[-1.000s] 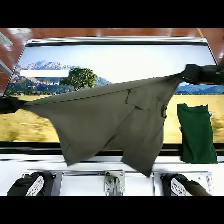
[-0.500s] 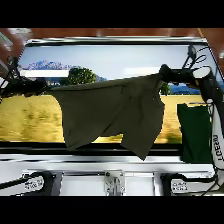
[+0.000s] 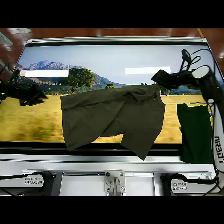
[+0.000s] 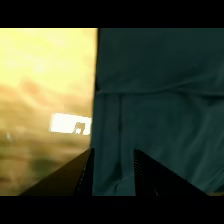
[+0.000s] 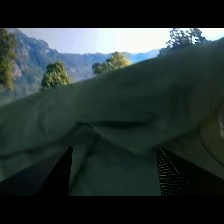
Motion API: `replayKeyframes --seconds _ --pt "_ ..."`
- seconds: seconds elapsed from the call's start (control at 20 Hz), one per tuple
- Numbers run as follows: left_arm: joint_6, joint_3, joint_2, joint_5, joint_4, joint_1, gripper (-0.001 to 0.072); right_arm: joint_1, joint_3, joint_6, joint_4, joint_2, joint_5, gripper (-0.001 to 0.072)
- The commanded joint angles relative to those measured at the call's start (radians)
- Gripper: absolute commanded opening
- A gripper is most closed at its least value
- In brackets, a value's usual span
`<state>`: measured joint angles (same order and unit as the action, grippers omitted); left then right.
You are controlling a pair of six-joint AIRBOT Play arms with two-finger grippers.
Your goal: Fold the shirts.
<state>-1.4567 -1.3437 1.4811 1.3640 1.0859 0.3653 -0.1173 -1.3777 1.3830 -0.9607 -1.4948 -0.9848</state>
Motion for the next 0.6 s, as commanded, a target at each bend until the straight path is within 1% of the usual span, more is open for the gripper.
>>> replayKeyframes --seconds 0.0,0.05,0.1,0.15,0.3,0.45,0.55 --pt "0.102 0.061 -0.080 0.230 0.142 0.063 0.0316 -0.078 -0.002 0.009 -0.263 0.074 -0.343 0.0637" --pt "0.116 0.153 -0.133 0.201 0.145 0.058 0.0340 -0.094 0.002 0.017 -0.319 0.076 -0.415 0.0637" --pt "0.114 0.253 -0.181 0.158 0.132 0.050 0.0412 -0.108 0.015 0.020 -0.331 0.076 -0.460 0.0637" --pt "0.122 0.364 -0.226 0.103 0.107 0.038 0.0546 -0.115 0.032 0.027 -0.322 0.076 -0.475 0.0637" --pt "0.171 0.600 -0.277 0.032 0.011 -0.001 0.0554 -0.106 0.091 0.057 -0.278 0.076 -0.453 0.0637" --pt "0.216 0.710 -0.273 -0.017 -0.086 -0.060 0.0554 -0.079 0.125 0.057 -0.274 0.076 -0.397 0.0637" --pt "0.215 0.749 -0.272 -0.055 -0.095 -0.113 0.0554 -0.072 0.134 0.057 -0.270 0.076 -0.366 0.0637"
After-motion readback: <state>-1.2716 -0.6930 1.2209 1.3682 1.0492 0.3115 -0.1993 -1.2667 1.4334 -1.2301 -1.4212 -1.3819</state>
